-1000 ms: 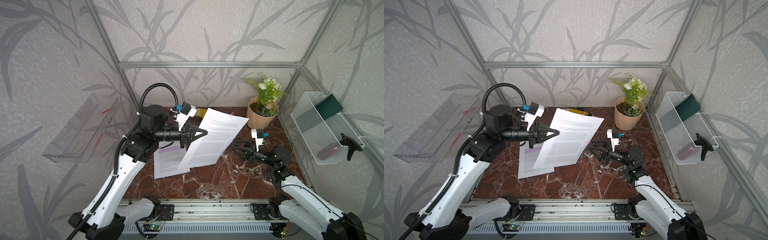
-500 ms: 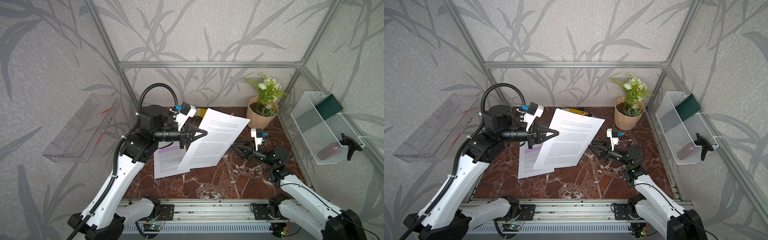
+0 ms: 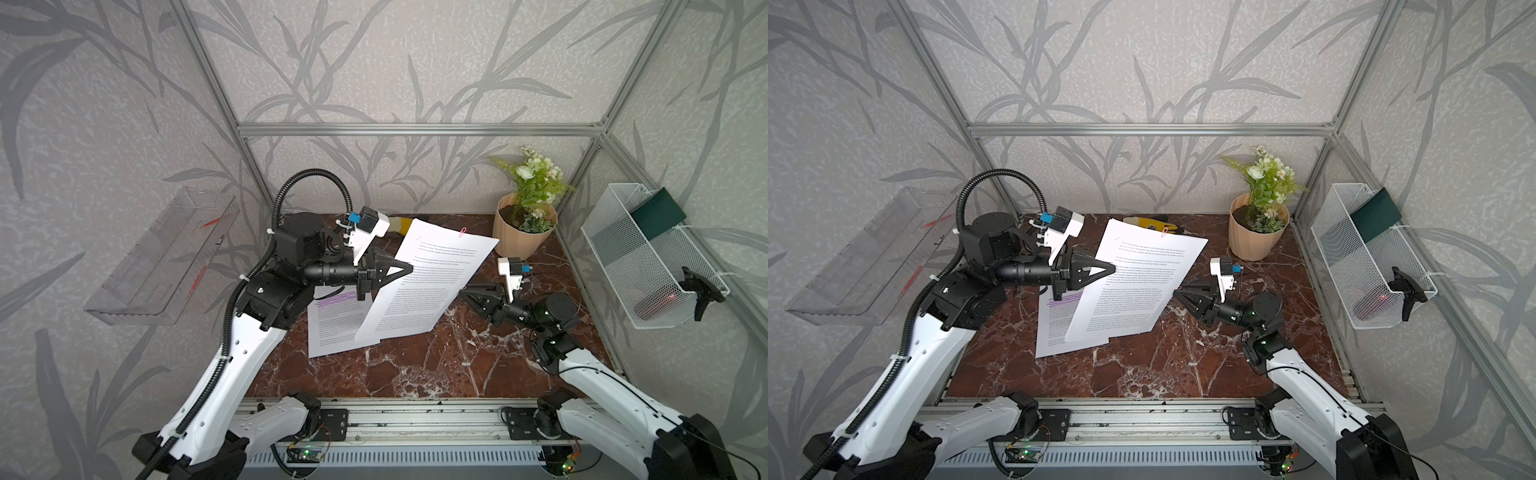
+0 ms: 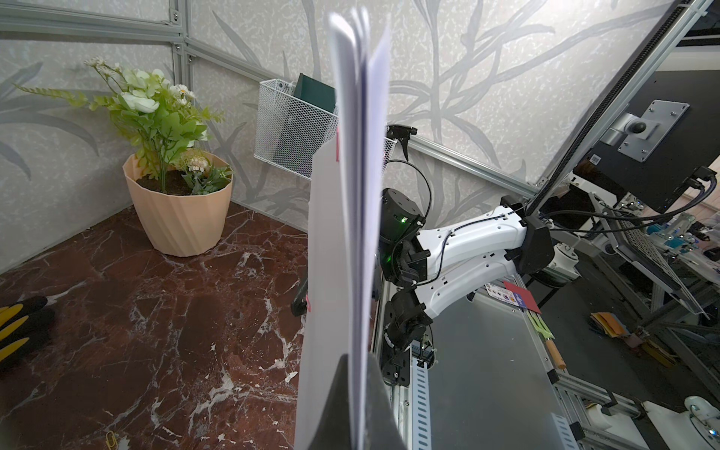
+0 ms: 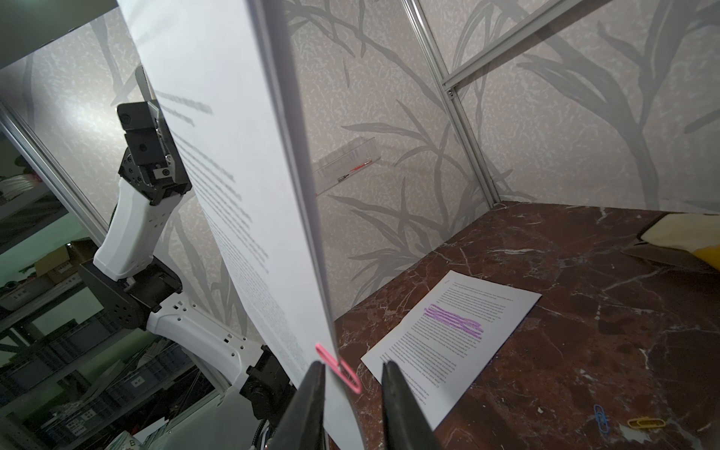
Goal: Unclip the paperclips from the documents
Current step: Remove the paper clip from the document.
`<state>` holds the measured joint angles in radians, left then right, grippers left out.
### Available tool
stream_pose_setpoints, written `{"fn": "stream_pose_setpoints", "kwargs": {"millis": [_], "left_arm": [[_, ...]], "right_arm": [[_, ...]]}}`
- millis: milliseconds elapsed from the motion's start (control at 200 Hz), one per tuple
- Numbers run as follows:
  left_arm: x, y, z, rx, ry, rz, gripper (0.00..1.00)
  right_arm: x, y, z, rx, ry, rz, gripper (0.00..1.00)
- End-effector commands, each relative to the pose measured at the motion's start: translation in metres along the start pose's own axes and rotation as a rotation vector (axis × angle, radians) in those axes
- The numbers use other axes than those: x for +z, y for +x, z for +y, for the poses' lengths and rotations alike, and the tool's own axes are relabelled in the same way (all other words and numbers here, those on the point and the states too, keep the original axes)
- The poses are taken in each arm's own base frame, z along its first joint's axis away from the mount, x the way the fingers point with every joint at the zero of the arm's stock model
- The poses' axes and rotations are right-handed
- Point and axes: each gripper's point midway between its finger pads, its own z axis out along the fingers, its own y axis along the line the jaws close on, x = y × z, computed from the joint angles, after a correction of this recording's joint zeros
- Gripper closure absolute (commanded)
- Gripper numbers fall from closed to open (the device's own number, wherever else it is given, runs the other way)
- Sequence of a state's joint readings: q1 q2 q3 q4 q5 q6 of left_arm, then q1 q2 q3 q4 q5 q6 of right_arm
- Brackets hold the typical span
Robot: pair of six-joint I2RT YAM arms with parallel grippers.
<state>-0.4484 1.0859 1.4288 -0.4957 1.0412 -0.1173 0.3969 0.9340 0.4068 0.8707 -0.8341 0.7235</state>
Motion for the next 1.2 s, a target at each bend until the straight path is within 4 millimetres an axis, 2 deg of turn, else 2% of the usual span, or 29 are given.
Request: {"fn": "stream_pose_setpoints", "kwargs": {"millis": [0, 455, 665, 1195], "left_arm": [[-0.004, -0.005, -0.007, 0.027, 0.020, -0.021, 1.00], [-0.005, -0.002, -0.006, 0.023, 0.017, -0.017, 1.00], [-0.006, -0.002, -0.005, 0.023, 0.012, -0.017, 1.00], [-0.007, -0.002, -0.004, 0.022, 0.008, -0.019, 1.00]], "right_arm": [[0.001, -0.012, 0.012, -0.040, -0.026, -0.036, 0.74], [-0.006, -0.010, 0.013, -0.059, 0.014, -0.037, 0.73], [-0.006, -0.008, 0.012, -0.040, 0.014, -0.031, 0.83], [-0.008, -0.002, 0.010, -0.011, 0.019, -0.024, 0.95]]}}
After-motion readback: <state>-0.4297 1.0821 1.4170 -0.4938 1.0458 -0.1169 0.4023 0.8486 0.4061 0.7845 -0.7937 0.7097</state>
